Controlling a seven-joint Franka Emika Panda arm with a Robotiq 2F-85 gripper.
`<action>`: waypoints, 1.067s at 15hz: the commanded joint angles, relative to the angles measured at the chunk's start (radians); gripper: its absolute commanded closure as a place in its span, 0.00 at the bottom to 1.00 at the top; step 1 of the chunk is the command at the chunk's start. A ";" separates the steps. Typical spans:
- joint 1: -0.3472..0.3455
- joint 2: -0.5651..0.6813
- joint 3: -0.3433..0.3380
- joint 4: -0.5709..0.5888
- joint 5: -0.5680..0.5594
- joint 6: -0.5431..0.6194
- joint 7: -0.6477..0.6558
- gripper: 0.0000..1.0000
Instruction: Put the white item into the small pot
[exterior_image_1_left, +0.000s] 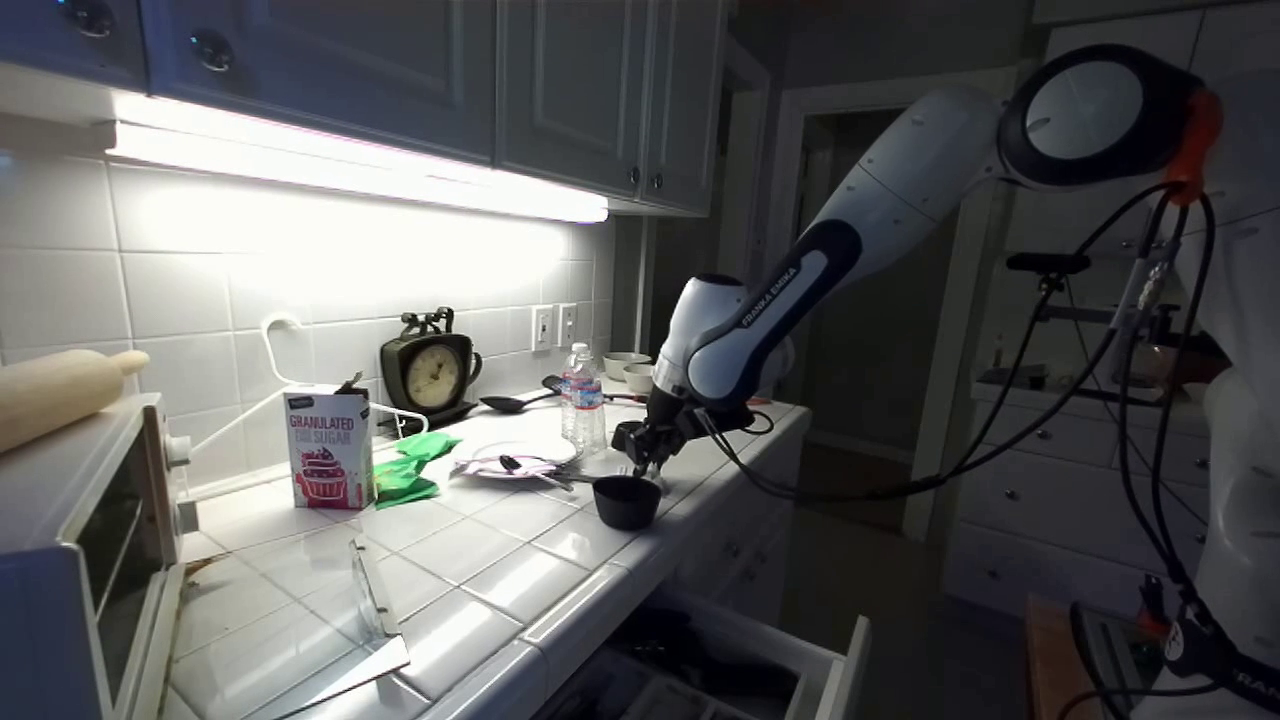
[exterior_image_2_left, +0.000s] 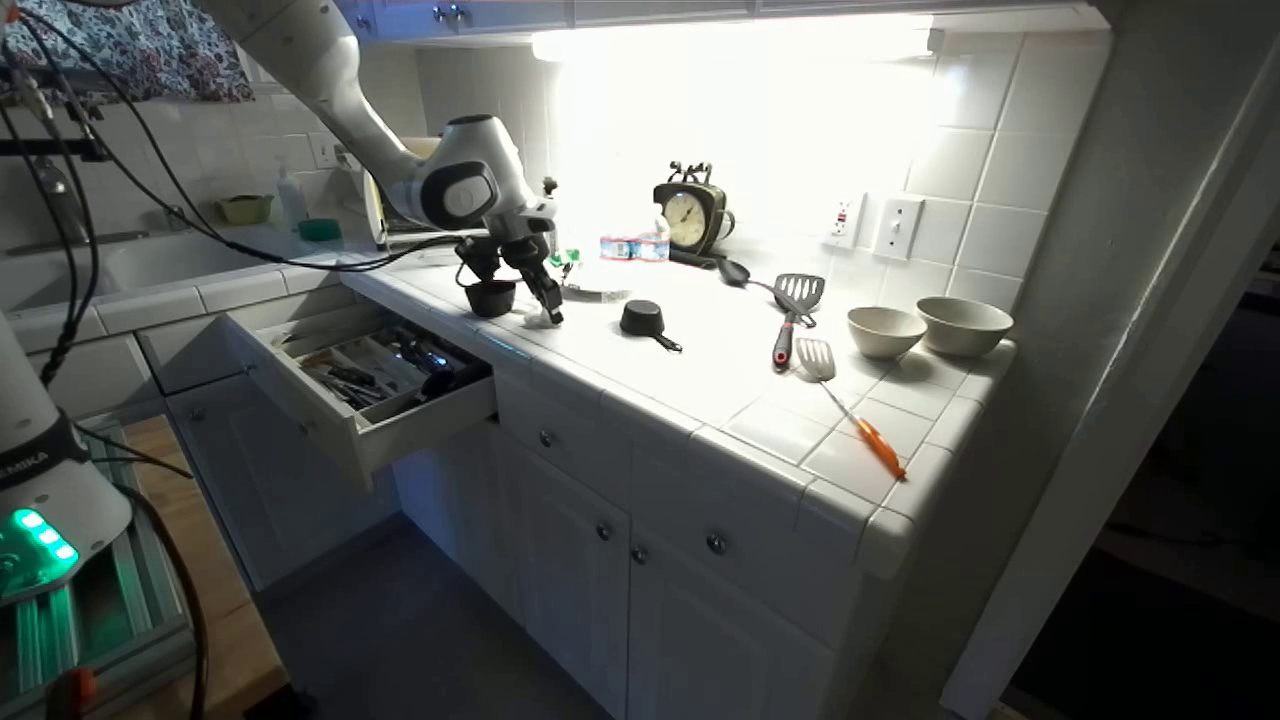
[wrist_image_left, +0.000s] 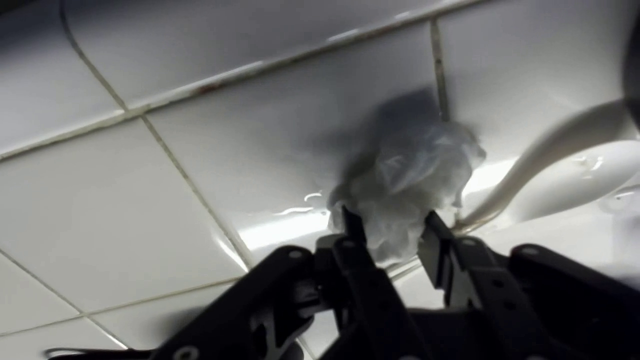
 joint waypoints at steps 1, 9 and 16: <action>0.022 0.025 -0.019 0.027 -0.030 -0.009 0.041 0.65; 0.011 0.006 -0.007 0.028 -0.019 -0.066 0.034 0.27; 0.007 -0.006 0.007 0.025 -0.016 -0.114 0.032 0.13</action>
